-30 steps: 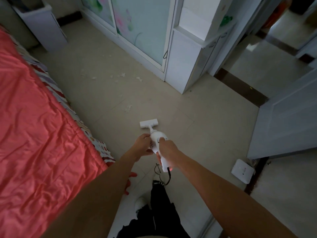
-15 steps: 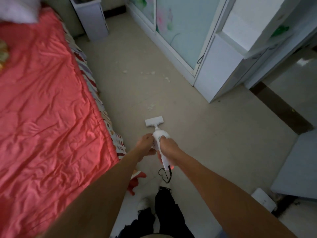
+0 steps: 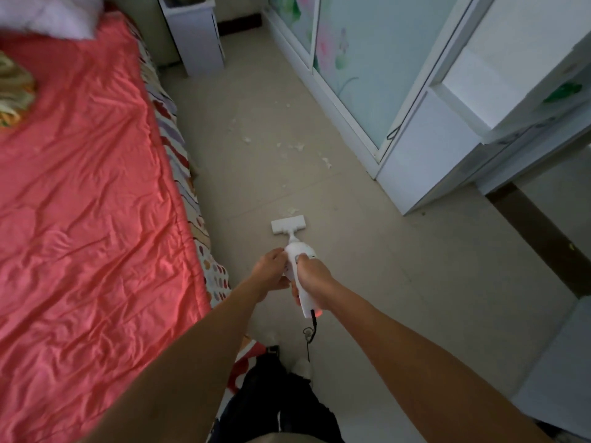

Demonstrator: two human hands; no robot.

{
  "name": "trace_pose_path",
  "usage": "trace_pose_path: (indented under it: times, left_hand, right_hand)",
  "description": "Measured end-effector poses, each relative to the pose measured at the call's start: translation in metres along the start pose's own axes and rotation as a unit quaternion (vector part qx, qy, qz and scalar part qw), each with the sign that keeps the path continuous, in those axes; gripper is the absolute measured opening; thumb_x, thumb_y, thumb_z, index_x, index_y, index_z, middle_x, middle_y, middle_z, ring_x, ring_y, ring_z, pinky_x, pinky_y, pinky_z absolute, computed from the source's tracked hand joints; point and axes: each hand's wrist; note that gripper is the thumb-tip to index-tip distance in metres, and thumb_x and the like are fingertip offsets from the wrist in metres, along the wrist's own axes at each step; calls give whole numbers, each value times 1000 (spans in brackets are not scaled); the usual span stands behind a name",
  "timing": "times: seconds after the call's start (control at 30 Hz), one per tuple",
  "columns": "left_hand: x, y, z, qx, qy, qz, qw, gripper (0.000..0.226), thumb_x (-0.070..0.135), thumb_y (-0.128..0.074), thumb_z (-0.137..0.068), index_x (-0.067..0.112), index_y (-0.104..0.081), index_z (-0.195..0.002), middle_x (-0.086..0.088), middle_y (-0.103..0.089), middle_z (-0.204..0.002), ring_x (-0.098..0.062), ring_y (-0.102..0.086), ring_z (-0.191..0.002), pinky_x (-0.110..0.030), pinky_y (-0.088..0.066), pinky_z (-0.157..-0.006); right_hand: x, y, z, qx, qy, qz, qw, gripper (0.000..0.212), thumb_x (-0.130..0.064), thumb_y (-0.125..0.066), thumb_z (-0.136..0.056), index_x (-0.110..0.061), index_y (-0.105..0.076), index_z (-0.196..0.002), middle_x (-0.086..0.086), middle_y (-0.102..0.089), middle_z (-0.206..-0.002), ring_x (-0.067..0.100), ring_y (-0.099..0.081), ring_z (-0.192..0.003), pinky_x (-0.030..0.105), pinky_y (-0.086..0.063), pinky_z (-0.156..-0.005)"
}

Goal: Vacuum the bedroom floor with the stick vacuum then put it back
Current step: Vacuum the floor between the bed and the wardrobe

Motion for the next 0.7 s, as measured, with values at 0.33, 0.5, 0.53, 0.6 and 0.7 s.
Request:
trace_pose_path:
  times: [0.33,0.5,0.53,0.6,0.7]
  left_hand:
    - [65,30,-73,6,8,35,999,26,24,-44,-98,18,-56,-120,-15,-62,-116,-24,-66,-87,-51,-60,-87]
    - [94,48,-99,22,29,50,998,28,25,-44,-96,18,-54,-122,-14,-60,-117,-24,-67,-87,-48,-61,-84]
    - [99,51,-102,27,31,55,998,29,25,-44,-96,18,-54,-122,-14,-60,-116,-24,-67,-88,-47,-62,-84]
    - [104,55,-105,34,34,64,997,28,24,-44,-97,17,-54,-122,-12,-60,-111,-22,-66,-87,-46,-61,-84]
    - [113,60,-112,45,30,84,995,26,23,-44,-98,17,-55,-121,-11,-60,-107,-22,-64,-84,-46,-61,-85]
  right_hand:
    - [-104,10,-23,-25,-58,86,994,41,-36,-42,-94,-14,-43,-58,-1,-44,-49,17,-36,-50,25,-35,-65]
    - [-144,8,-30,-62,-78,116,988,43,-34,-42,-89,-17,-34,-49,-5,-37,-40,17,-30,-53,30,-39,-86]
    - [-153,7,-31,-64,-80,113,988,44,-35,-42,-90,-16,-36,-51,-4,-37,-43,17,-30,-53,30,-41,-83]
    - [-162,5,-37,-56,-75,89,992,46,-37,-41,-94,-12,-41,-55,0,-37,-43,18,-31,-49,28,-38,-66]
    - [-174,4,-41,-68,-58,54,995,49,-41,-39,-97,-8,-46,-62,4,-39,-47,18,-33,-44,24,-33,-51]
Point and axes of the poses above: each hand's wrist, its own z-axis away from the middle knuckle, its own y-axis out of the back of the hand, x = y × z
